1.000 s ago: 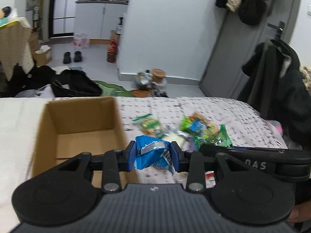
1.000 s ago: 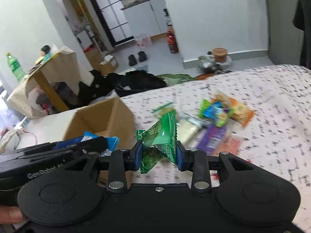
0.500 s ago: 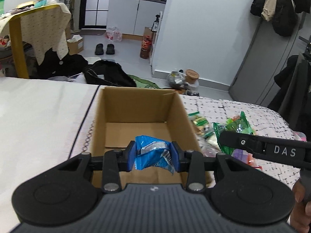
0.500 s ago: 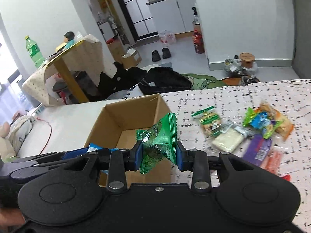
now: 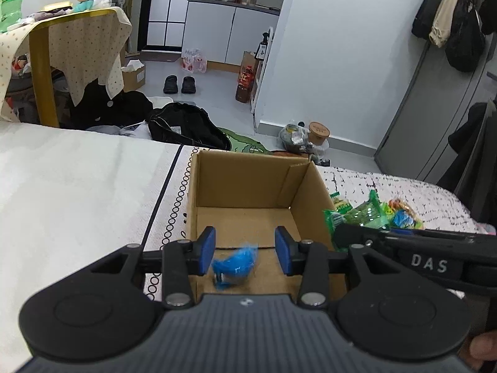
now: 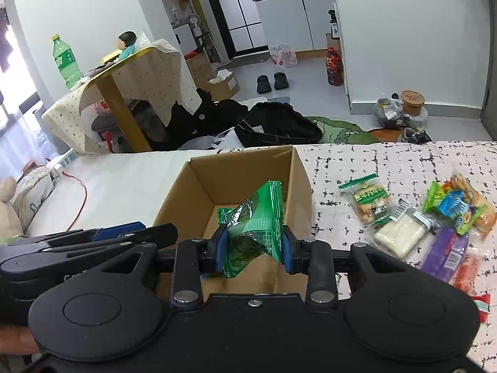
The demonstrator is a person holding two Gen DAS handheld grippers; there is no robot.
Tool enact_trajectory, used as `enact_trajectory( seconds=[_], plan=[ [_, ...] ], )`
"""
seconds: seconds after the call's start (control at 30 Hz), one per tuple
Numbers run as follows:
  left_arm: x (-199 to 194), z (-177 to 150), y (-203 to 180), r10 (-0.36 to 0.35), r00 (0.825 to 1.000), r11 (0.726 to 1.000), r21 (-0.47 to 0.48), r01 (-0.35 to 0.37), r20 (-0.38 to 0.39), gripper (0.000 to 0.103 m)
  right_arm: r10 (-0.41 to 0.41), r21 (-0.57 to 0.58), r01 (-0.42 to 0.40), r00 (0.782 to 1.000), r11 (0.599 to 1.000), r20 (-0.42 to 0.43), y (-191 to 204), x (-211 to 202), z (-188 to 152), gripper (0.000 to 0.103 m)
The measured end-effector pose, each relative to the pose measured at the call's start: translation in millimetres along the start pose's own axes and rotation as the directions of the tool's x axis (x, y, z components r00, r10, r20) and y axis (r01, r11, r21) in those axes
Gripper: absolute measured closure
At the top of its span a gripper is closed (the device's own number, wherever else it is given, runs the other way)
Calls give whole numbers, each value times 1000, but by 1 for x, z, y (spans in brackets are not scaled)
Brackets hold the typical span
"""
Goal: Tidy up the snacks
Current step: 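Carry both packets over the cardboard box and open both grippers to drop them, then grasp the purple bar with the left gripper while the right gripper grasps the red-and-white wrapper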
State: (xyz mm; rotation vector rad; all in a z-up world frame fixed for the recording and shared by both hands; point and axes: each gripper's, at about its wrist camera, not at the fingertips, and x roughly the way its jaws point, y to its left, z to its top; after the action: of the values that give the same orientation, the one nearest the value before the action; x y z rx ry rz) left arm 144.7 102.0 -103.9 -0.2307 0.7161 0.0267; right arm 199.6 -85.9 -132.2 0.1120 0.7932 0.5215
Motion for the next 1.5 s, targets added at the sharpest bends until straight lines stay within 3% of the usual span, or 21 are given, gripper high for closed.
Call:
enact_trajectory(
  seconds=[0.17, 0.27, 0.43, 0.6, 0.7, 0.9, 1.5],
  plan=[
    [-7, 1, 1, 25, 999, 1000, -4, -25, 21, 51, 15, -16, -14, 1000, 1000, 9, 2, 2, 3, 66],
    [-11, 0, 2, 36, 999, 999, -9, -36, 26, 43, 14, -20, -14, 1000, 1000, 12, -1, 2, 4, 50],
    [-11, -2, 2, 47, 999, 999, -21, -46, 3, 29, -20, 20, 20, 1000, 1000, 18, -14, -7, 0, 39],
    [-12, -3, -1, 53, 999, 999, 4, -54, 3, 19, -105, -17, 106, 993, 994, 61, -20, -25, -6, 5],
    [-14, -4, -4, 50, 999, 999, -14, -50, -3, 16, -122, -5, 123, 989, 992, 79, -26, -36, -9, 0],
    [-19, -5, -20, 5, 1000, 1000, -5, -5, -1, 0, -134, 29, 132, 988, 991, 74, -40, -53, -16, 0],
    [-13, -12, -80, -101, 994, 990, 97, 105, -52, 0, -197, 93, 189, 977, 977, 81, -91, -96, -25, 0]
  ],
)
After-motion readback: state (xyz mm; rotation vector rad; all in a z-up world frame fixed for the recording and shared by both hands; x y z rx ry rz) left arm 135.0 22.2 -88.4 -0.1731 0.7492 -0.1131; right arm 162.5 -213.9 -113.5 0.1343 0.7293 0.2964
